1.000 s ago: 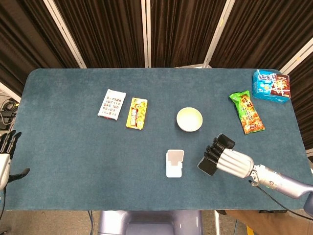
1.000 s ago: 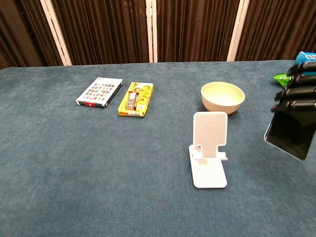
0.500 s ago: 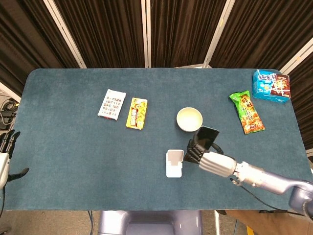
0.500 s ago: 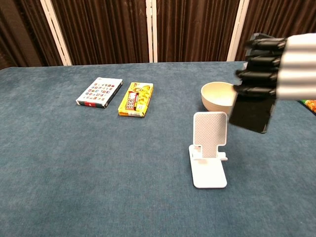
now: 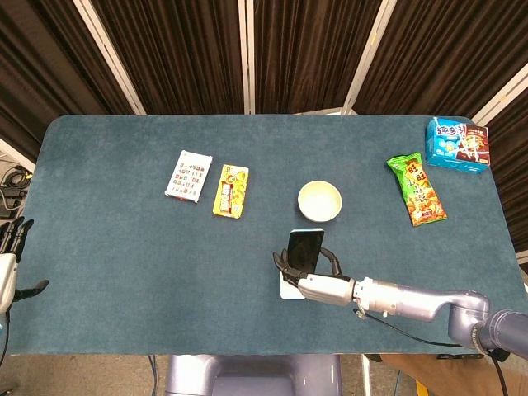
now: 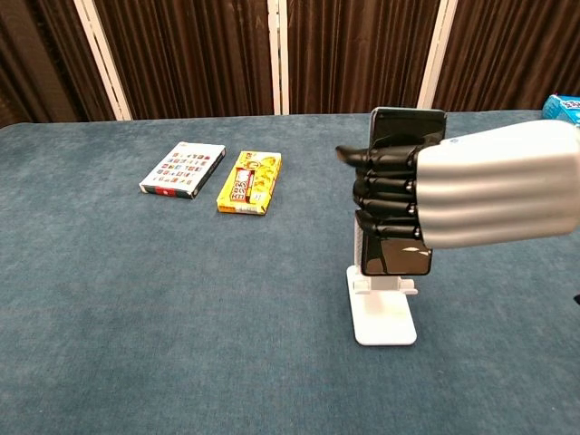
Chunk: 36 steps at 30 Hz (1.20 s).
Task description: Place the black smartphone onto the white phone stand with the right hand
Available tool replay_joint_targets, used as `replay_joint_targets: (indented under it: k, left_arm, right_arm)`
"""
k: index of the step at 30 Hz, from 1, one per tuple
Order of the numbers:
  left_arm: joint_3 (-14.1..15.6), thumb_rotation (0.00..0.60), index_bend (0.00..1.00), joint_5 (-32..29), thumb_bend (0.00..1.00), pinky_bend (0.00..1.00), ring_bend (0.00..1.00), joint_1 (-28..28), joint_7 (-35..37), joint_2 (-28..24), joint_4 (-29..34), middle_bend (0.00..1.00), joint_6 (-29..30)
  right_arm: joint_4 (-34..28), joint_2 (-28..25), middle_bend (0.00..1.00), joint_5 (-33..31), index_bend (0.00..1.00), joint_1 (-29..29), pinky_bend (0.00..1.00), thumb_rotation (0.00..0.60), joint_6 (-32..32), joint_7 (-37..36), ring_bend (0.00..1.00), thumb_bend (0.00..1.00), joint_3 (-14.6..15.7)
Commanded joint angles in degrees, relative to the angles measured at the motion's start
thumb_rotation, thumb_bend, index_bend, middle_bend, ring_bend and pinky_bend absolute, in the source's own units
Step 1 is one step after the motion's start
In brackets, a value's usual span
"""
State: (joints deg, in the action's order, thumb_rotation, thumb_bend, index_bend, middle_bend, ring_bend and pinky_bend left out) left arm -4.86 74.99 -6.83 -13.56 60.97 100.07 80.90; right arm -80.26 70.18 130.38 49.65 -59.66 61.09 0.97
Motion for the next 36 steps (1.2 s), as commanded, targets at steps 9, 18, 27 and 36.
replay_joint_targets:
  k: [9, 18, 27, 36]
  left_arm:
    - [-0.1, 0.6, 0.0, -0.5, 0.0, 0.0, 0.0, -0.1, 0.2, 0.0, -0.1, 0.0, 0.0]
    - [-0.1, 0.6, 0.0, -0.7, 0.0, 0.0, 0.0, -0.2, 0.3, -0.1, -0.1, 0.0, -0.2]
    - [0.0, 0.6, 0.0, -0.9, 0.0, 0.0, 0.0, -0.3, 0.1, 0.0, -0.2, 0.0, -0.3]
    - [0.0, 0.6, 0.0, -0.7, 0.0, 0.0, 0.0, -0.3, 0.2, -0.1, -0.1, 0.0, -0.1]
  right_arm:
    - [-0.3, 1.5, 0.52, 0.1, 0.55, 1.3, 0.19, 0.6, 3.7, 1.0, 0.29, 0.45, -1.0]
    - [0.4, 2.5, 0.52, -1.0, 0.55, 0.9, 0.19, 0.6, 5.0, 2.1, 0.29, 0.46, -1.5]
    - [0.3, 3.3, 0.53, -1.9, 0.56, 0.2, 0.19, 0.6, 6.5, 3.5, 0.29, 0.46, -1.6]
    - [-0.3, 4.1, 0.47, -2.0, 0.54, 0.0, 0.18, 0.6, 7.2, 4.0, 0.26, 0.45, -1.2]
